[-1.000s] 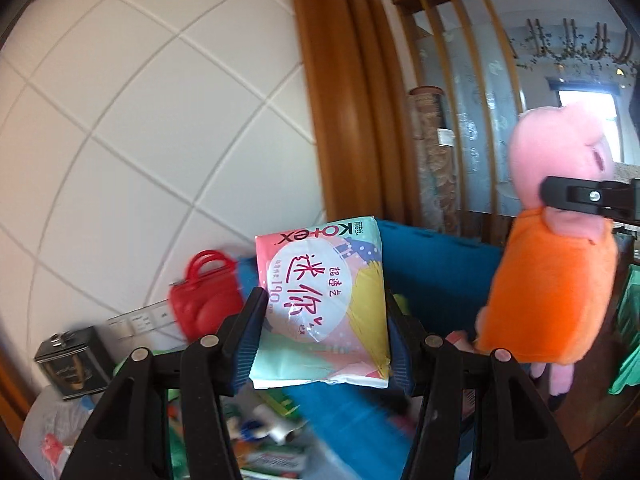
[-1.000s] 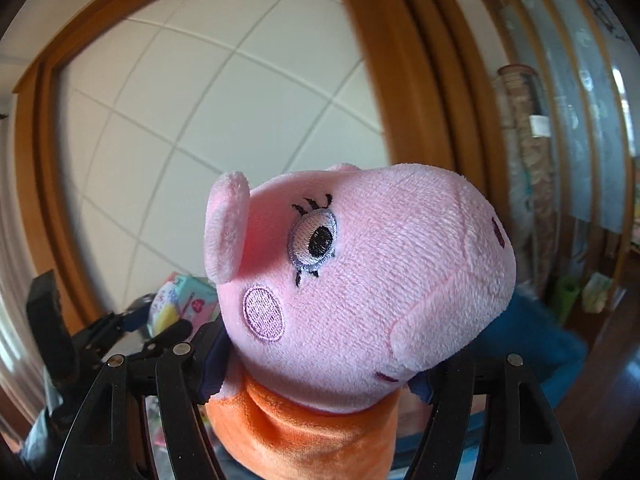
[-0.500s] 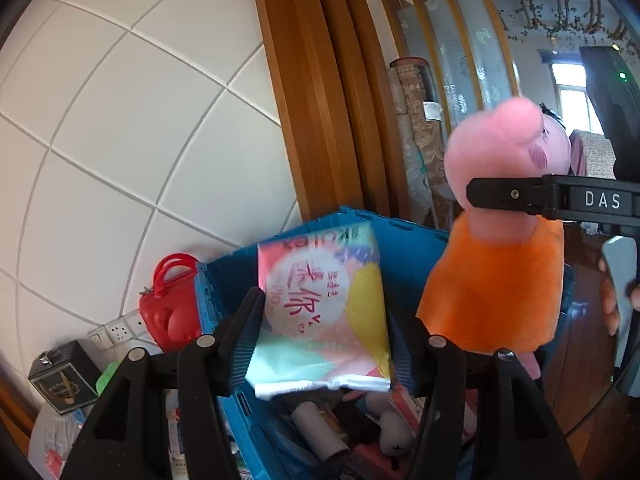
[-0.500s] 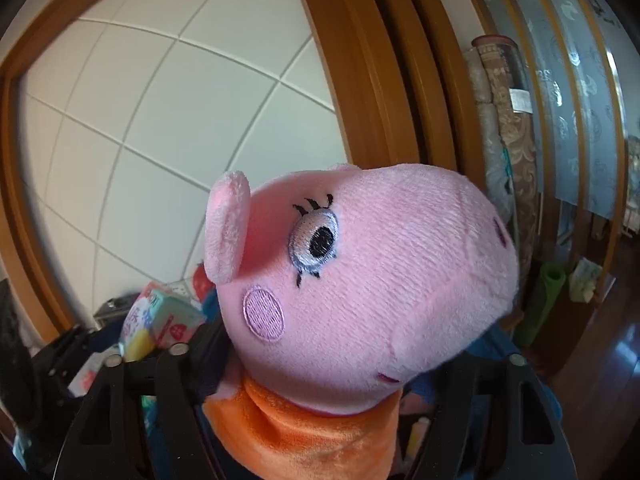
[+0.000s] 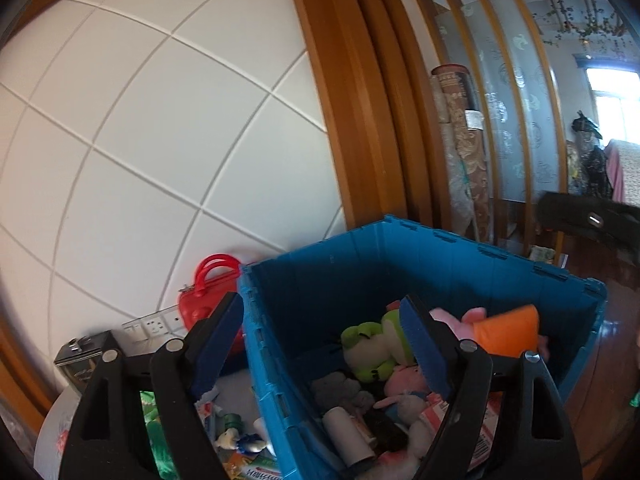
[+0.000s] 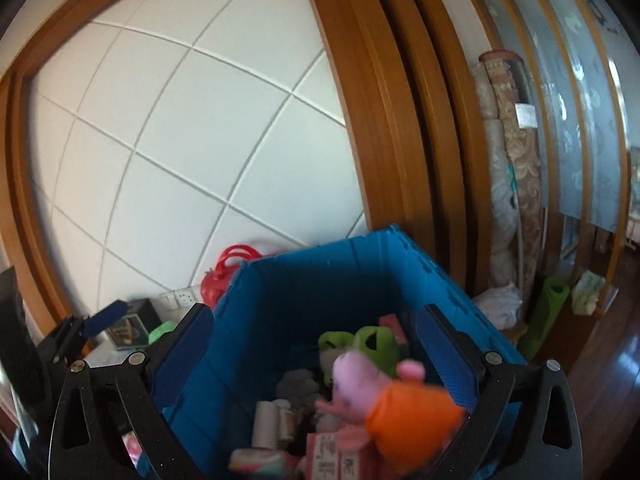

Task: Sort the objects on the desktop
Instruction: 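Carry the pig plush and Kotex pack over the blue crate and open both tools, then withdraw both tools from the crate back toward the table pile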

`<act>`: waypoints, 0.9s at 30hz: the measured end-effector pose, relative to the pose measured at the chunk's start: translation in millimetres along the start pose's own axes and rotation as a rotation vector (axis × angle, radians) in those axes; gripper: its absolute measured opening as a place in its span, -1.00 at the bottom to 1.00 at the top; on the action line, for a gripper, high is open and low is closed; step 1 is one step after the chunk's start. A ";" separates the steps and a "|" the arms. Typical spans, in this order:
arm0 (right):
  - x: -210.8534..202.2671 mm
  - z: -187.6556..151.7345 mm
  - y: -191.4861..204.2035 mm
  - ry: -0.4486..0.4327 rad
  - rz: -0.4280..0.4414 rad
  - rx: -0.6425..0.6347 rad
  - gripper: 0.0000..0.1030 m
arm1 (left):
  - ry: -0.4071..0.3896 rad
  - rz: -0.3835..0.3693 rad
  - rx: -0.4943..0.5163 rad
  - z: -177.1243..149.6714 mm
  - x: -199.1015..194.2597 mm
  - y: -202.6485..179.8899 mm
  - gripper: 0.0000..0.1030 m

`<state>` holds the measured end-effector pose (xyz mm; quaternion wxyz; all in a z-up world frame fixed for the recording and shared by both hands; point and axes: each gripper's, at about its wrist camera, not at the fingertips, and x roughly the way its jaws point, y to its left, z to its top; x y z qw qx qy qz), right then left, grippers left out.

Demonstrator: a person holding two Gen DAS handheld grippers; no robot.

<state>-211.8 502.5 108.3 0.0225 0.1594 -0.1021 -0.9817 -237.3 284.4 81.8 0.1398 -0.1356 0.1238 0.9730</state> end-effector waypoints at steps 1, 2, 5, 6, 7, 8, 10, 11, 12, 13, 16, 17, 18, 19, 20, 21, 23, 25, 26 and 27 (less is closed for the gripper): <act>1.8 2.5 -3.3 -0.005 -0.001 -0.008 1.00 | -0.001 0.016 -0.003 -1.3 -1.2 1.0 0.56; -4.7 -2.9 2.2 -0.016 -0.005 -0.023 1.00 | -0.006 0.027 -0.007 -3.1 -2.6 2.0 0.56; -16.3 -14.6 11.7 -0.052 -0.015 -0.044 1.00 | 0.000 0.075 -0.031 -11.1 -10.5 10.8 0.56; -19.6 -17.0 14.7 -0.063 -0.011 -0.047 1.00 | 0.004 0.086 -0.038 -14.5 -14.4 14.7 0.56; -23.4 -19.3 17.3 -0.078 -0.008 -0.043 1.00 | 0.006 0.097 -0.043 -15.0 -15.1 15.2 0.56; -27.0 -22.2 19.3 -0.097 0.007 -0.033 1.00 | 0.007 0.114 -0.050 -17.7 -17.3 17.5 0.56; -35.2 -29.8 21.1 -0.178 0.091 -0.029 1.00 | 0.006 0.153 -0.070 -23.8 -23.8 25.4 0.56; -39.6 -35.4 22.6 -0.232 0.119 -0.038 1.00 | 0.008 0.177 -0.077 -27.1 -27.5 29.9 0.56; -42.6 -42.1 27.0 -0.259 0.157 -0.058 1.00 | 0.011 0.196 -0.082 -31.0 -30.6 34.2 0.56; -40.6 -44.1 31.7 -0.225 0.196 -0.072 1.00 | 0.016 0.217 -0.088 -33.7 -32.6 38.0 0.56; -28.2 -51.1 52.9 -0.082 0.226 -0.132 1.00 | 0.031 0.268 -0.117 -42.1 -39.5 51.3 0.56; -27.5 -53.0 58.7 -0.078 0.204 -0.149 1.00 | 0.030 0.285 -0.128 -45.4 -43.1 56.9 0.56; -27.8 -54.5 63.3 -0.085 0.202 -0.163 1.00 | 0.025 0.302 -0.137 -48.8 -47.0 61.9 0.56; -31.0 -55.0 70.4 -0.103 0.209 -0.177 1.00 | 0.021 0.326 -0.147 -53.0 -51.5 68.5 0.56; -33.2 -55.4 76.0 -0.116 0.204 -0.190 1.00 | 0.015 0.353 -0.154 -56.7 -54.3 74.0 0.56; -36.2 -56.9 81.8 -0.132 0.200 -0.206 1.00 | -0.003 0.390 -0.165 -62.2 -59.0 81.3 0.56; -40.2 -63.2 95.6 -0.153 0.229 -0.225 1.00 | -0.023 0.440 -0.187 -75.4 -66.2 95.3 0.55; -36.7 -71.6 106.3 -0.117 0.279 -0.215 1.00 | 0.008 0.477 -0.205 -89.7 -68.8 112.2 0.55; -33.9 -75.1 111.2 -0.094 0.292 -0.217 1.00 | 0.016 0.493 -0.213 -96.4 -70.7 119.7 0.55; -31.4 -78.6 116.2 -0.076 0.295 -0.226 1.00 | 0.037 0.493 -0.232 -105.3 -74.2 131.9 0.55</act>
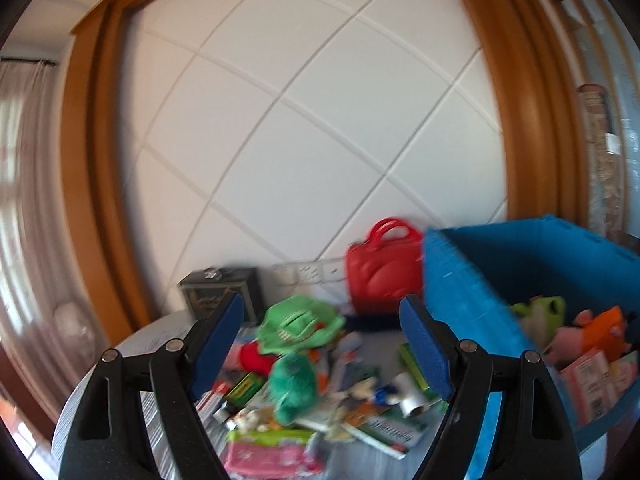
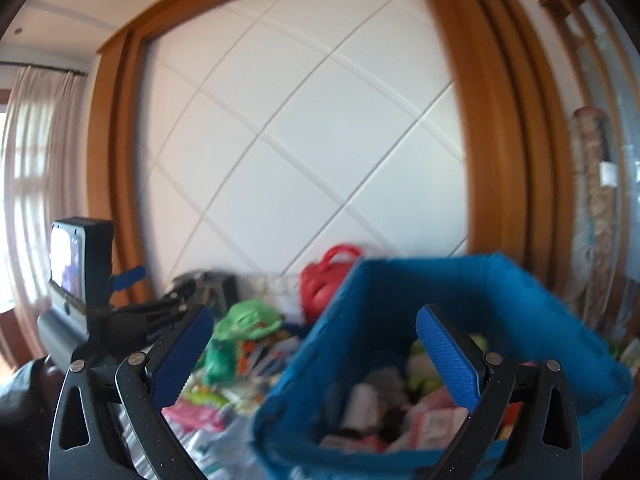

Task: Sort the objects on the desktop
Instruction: 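Withdraw both tools from the crate back toward the table pile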

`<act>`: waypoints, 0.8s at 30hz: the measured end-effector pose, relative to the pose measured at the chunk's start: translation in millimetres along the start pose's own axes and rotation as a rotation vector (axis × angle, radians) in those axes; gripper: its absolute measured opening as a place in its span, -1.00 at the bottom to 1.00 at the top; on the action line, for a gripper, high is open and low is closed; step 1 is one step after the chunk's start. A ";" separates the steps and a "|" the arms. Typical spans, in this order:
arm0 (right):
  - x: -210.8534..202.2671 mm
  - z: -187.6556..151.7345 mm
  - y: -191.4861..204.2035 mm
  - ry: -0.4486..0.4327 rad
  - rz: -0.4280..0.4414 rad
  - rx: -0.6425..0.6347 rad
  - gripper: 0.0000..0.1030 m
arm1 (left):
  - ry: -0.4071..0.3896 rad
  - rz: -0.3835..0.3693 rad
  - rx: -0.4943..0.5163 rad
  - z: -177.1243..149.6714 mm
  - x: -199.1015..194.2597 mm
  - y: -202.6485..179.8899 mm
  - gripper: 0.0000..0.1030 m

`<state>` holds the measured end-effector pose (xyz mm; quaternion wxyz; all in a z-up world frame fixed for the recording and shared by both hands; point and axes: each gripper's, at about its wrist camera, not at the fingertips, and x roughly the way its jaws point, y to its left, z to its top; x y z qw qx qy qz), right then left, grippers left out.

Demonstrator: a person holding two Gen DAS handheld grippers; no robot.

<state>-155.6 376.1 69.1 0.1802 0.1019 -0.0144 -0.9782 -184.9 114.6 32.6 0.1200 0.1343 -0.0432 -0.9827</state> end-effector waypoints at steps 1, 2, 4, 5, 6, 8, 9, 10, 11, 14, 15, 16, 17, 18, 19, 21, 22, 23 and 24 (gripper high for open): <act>4.5 -2.8 8.0 0.012 -0.004 -0.017 1.00 | 0.018 -0.005 -0.008 -4.6 0.8 11.4 0.56; 6.7 -4.9 13.7 0.012 0.001 -0.028 1.00 | 0.030 0.007 -0.002 -10.8 1.2 25.5 0.56; 13.2 -9.4 30.2 0.015 0.018 -0.055 1.00 | 0.004 0.045 0.043 -21.5 -3.5 45.1 0.56; 15.3 -10.7 35.8 0.016 0.017 -0.059 1.00 | -0.001 0.065 0.063 -26.1 -4.0 55.4 0.56; 20.6 -14.4 47.4 0.016 0.013 -0.071 1.00 | 0.003 0.075 0.073 -30.4 -3.5 67.6 0.56; 30.4 -21.3 65.0 0.028 0.038 -0.088 1.00 | 0.015 0.085 0.073 -37.2 1.1 96.2 0.56; 37.3 -24.6 72.4 0.042 0.050 -0.090 1.00 | 0.026 0.104 0.071 -39.8 5.9 112.6 0.56; 47.6 -29.4 83.3 0.070 0.060 -0.093 1.00 | 0.032 0.108 0.070 -42.1 9.9 123.7 0.56; 58.4 -34.1 94.6 0.108 0.069 -0.097 1.00 | 0.043 0.103 0.065 -45.1 15.2 139.5 0.56; 95.7 -55.6 128.2 0.199 0.153 -0.118 1.00 | 0.083 0.086 0.042 -53.9 27.4 170.5 0.56; 103.7 -64.3 136.4 0.216 0.169 -0.118 1.00 | 0.099 0.068 0.053 -57.8 32.0 177.7 0.56; 118.9 -78.0 144.5 0.268 0.183 -0.112 1.00 | 0.111 0.061 0.067 -62.3 37.7 186.8 0.56; 133.1 -92.8 151.8 0.325 0.201 -0.102 1.00 | 0.116 0.056 0.077 -67.8 41.1 190.8 0.56; 146.2 -106.1 157.1 0.375 0.221 -0.096 1.00 | 0.133 0.028 0.088 -74.7 47.3 194.7 0.56; 160.2 -123.0 162.8 0.438 0.240 -0.092 1.00 | 0.148 0.004 0.097 -80.7 50.9 195.7 0.56; 185.5 -165.2 173.9 0.579 0.262 -0.104 1.00 | 0.187 -0.057 0.111 -100.1 63.4 193.3 0.56; 187.4 -178.1 176.9 0.610 0.267 -0.117 0.99 | 0.211 -0.084 0.117 -110.2 69.2 190.1 0.56; 195.6 -199.1 179.9 0.658 0.259 -0.153 0.99 | 0.249 -0.106 0.122 -121.7 76.8 185.1 0.56; 203.9 -219.2 183.5 0.710 0.242 -0.207 0.99 | 0.310 -0.139 0.121 -136.5 86.6 177.2 0.56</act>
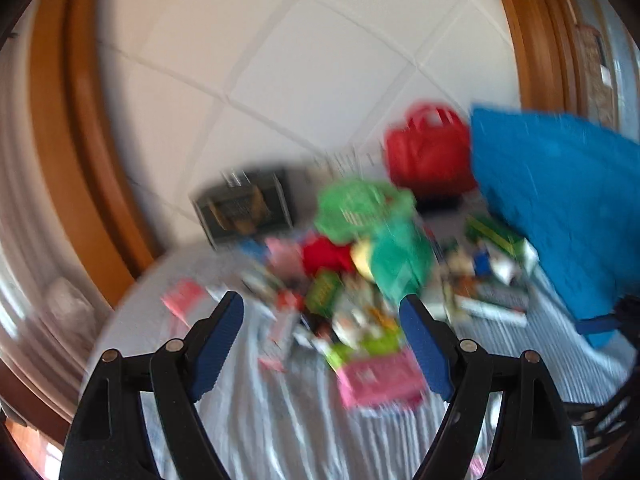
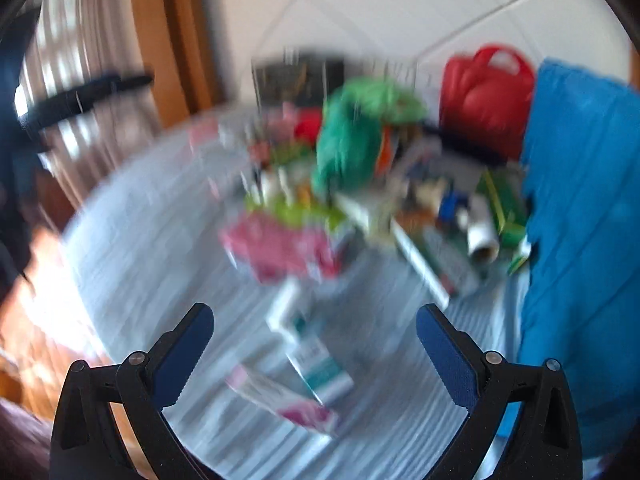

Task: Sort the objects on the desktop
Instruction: 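Withdraw both tools from the crate back toward the table pile, then grasp the white-teal medicine box with the right tool while the left grasps the white pill bottle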

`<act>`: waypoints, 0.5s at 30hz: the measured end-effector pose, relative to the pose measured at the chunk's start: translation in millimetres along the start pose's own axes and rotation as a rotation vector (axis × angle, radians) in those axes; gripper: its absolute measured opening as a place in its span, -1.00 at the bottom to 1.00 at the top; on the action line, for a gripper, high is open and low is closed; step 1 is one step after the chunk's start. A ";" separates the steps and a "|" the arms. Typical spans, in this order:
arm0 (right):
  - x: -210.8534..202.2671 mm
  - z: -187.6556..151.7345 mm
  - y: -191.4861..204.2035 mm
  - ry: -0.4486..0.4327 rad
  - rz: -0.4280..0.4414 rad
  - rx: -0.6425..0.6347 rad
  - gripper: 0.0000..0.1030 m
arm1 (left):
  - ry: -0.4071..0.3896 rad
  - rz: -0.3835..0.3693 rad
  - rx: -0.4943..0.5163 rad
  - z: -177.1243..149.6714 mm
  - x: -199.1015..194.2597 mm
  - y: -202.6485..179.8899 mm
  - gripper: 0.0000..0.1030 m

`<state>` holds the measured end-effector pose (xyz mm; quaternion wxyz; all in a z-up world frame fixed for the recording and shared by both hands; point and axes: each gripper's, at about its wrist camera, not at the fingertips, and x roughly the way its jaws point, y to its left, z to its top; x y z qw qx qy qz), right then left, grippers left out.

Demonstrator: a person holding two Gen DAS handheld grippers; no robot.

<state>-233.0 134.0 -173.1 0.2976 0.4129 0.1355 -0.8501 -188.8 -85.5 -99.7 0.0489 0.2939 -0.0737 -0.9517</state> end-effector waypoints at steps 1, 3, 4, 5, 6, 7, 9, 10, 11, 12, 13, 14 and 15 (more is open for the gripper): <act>6.1 -9.4 4.7 0.031 -0.010 -0.028 0.88 | 0.030 -0.030 -0.001 -6.3 9.8 -3.9 0.56; 26.2 -22.6 7.4 0.102 -0.006 -0.110 0.71 | 0.080 -0.068 0.008 -19.3 25.4 -18.3 0.56; 36.8 -27.6 5.7 0.130 0.008 -0.134 0.70 | 0.100 -0.066 0.013 -26.3 33.1 -25.4 0.56; 47.6 -32.5 2.0 0.156 0.040 -0.149 0.70 | 0.123 -0.072 0.006 -32.5 40.7 -31.3 0.56; 57.4 -37.7 -2.6 0.186 0.077 -0.152 0.70 | 0.157 -0.094 -0.013 -39.7 47.6 -37.1 0.56; 68.9 -41.3 -6.4 0.218 0.098 -0.155 0.65 | 0.179 -0.115 -0.024 -44.5 52.8 -41.5 0.56; 81.6 -45.0 -10.1 0.256 0.114 -0.184 0.42 | 0.217 -0.116 -0.027 -57.2 65.3 -53.1 0.56; 91.2 -47.5 -11.2 0.280 0.125 -0.218 0.29 | 0.244 -0.116 -0.032 -63.9 72.6 -59.8 0.56; 95.5 -48.4 -11.5 0.290 0.127 -0.237 0.24 | 0.266 -0.127 -0.041 -68.6 76.7 -63.6 0.56; 100.7 -49.8 -11.7 0.298 0.129 -0.253 0.02 | 0.293 -0.136 -0.054 -74.2 82.6 -70.0 0.56; 103.8 -50.8 -11.9 0.280 0.131 -0.272 -0.17 | 0.313 -0.142 -0.063 -79.5 87.7 -75.5 0.56; 104.9 -50.7 -12.2 0.278 0.136 -0.274 -0.30 | 0.329 -0.151 -0.069 -82.4 91.4 -80.6 0.56; 105.8 -50.5 -13.9 0.277 0.128 -0.270 -0.31 | 0.349 -0.157 -0.074 -86.1 96.2 -86.8 0.56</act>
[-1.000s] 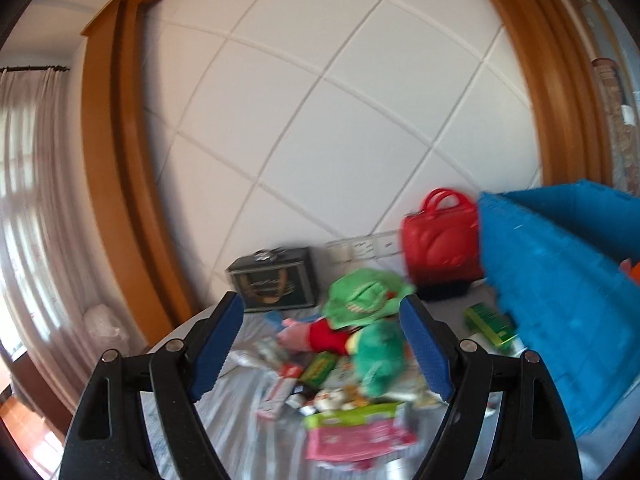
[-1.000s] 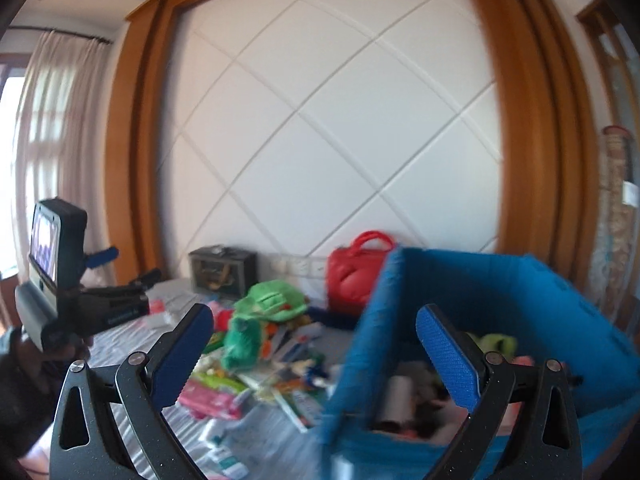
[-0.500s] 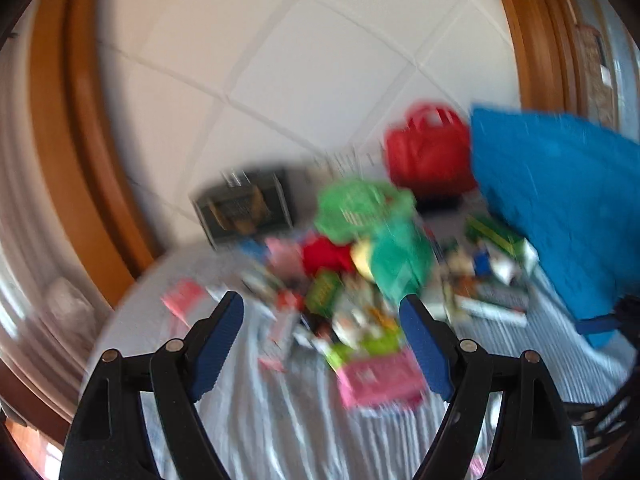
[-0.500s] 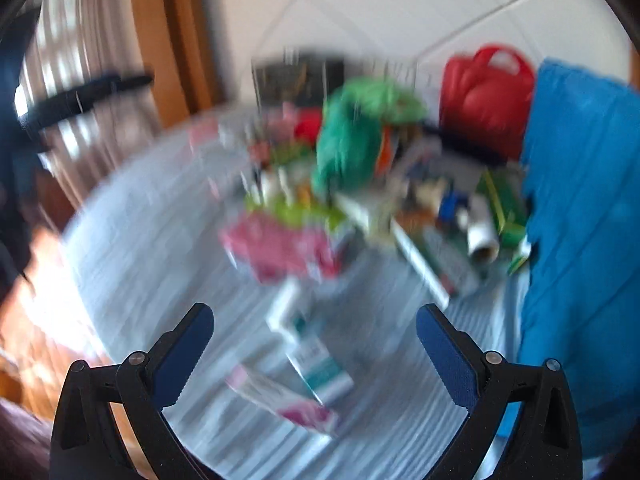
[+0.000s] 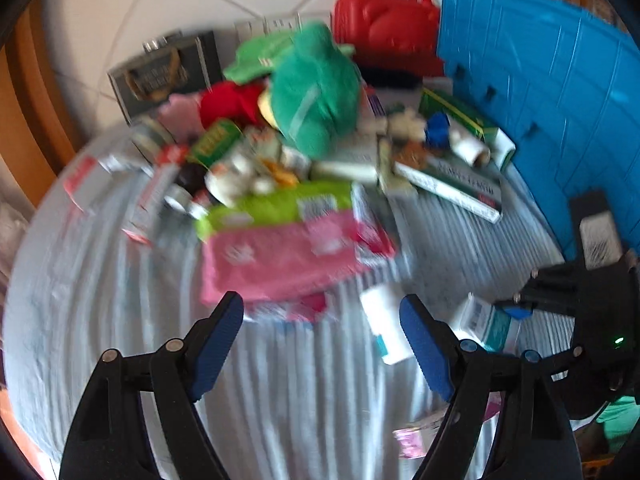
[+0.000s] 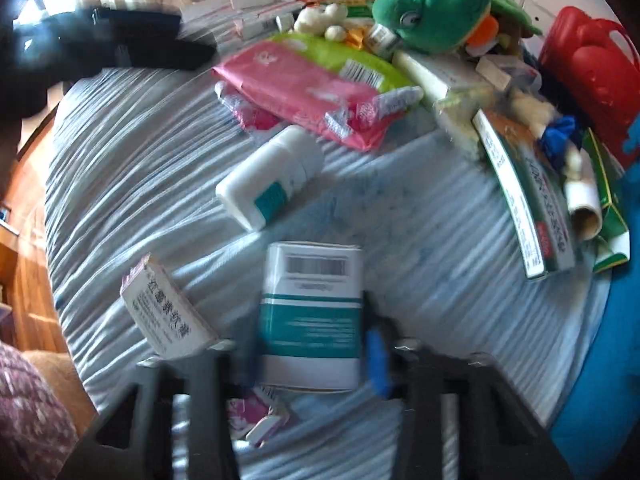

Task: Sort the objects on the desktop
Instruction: 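Grasp the white-teal medicine box with the right tool while the left grasps the white pill bottle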

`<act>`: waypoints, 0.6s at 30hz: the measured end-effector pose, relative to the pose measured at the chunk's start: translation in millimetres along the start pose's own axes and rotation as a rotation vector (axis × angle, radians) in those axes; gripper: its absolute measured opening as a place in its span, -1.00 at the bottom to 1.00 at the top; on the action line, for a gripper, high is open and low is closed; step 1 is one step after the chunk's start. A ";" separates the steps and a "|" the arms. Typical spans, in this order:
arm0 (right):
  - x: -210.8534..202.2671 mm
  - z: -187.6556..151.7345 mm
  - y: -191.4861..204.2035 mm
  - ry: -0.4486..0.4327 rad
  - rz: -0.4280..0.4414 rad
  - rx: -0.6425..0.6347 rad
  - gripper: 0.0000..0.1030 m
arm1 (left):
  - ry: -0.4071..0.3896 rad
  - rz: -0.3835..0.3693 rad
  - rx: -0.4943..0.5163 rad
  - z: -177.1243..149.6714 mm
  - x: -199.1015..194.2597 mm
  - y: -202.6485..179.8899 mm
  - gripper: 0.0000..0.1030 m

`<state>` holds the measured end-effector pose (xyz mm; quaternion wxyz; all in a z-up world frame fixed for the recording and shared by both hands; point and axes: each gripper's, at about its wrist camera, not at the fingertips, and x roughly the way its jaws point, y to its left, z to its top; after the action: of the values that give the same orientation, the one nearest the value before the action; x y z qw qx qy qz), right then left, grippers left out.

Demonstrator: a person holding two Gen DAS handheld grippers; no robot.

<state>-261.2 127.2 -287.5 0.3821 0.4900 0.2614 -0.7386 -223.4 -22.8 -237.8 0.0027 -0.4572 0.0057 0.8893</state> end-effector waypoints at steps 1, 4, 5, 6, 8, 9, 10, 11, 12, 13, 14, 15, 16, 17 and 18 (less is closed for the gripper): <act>-1.2 -2.2 -1.2 -0.011 -0.019 0.002 -0.31 | 0.017 -0.010 -0.007 -1.8 6.6 -5.2 0.56; -7.9 -15.3 -12.1 -0.042 -0.029 0.068 -0.31 | 0.043 -0.039 -0.017 -5.3 21.6 -16.0 0.56; -9.7 -19.5 -16.0 -0.049 -0.023 0.094 -0.31 | 0.061 -0.041 -0.023 -6.2 28.3 -18.0 0.56; -11.1 -23.9 -20.0 -0.053 -0.011 0.119 -0.31 | 0.083 -0.048 -0.038 -7.7 37.5 -19.1 0.55; -12.4 -35.1 -27.4 -0.062 0.011 0.171 -0.31 | 0.100 -0.062 -0.065 -9.4 47.6 -18.7 0.39; -13.1 -38.8 -28.9 -0.066 0.016 0.180 -0.31 | 0.110 -0.072 -0.076 -9.9 52.9 -18.3 0.24; -15.1 -40.3 -29.2 -0.069 0.021 0.184 -0.31 | 0.118 -0.067 -0.075 -10.2 57.3 -18.5 0.15; -15.6 -42.6 -28.9 -0.071 0.025 0.184 -0.31 | 0.131 -0.053 -0.052 -11.4 64.3 -20.6 -0.04; -16.2 -44.9 -28.1 -0.072 0.025 0.184 -0.31 | 0.142 -0.043 -0.034 -12.5 68.6 -23.0 -0.14; -17.5 -46.3 -27.5 -0.072 0.025 0.189 -0.31 | 0.125 -0.017 -0.005 -13.8 69.1 -26.1 -0.17; -19.0 -44.9 -27.7 -0.071 0.028 0.192 -0.31 | 0.116 -0.018 0.006 -14.7 69.2 -27.2 -0.21; -21.4 -41.9 -28.1 -0.074 0.029 0.196 -0.31 | 0.114 -0.029 -0.001 -14.4 69.5 -26.1 -0.35; -24.9 -41.1 -29.5 -0.083 0.025 0.204 -0.31 | 0.114 -0.044 -0.010 -13.9 70.3 -24.1 -0.34; -25.9 -40.5 -30.2 -0.087 0.022 0.212 -0.31 | 0.115 -0.049 -0.010 -13.3 70.6 -23.0 -0.34; -28.5 -36.4 -30.6 -0.091 0.017 0.219 -0.31 | 0.121 -0.056 -0.009 -12.2 70.0 -21.5 -0.35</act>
<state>-260.8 181.2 -274.8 0.3442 0.4970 0.1572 -0.7809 -253.9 -1.4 -302.0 0.0252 -0.5102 -0.0107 0.8596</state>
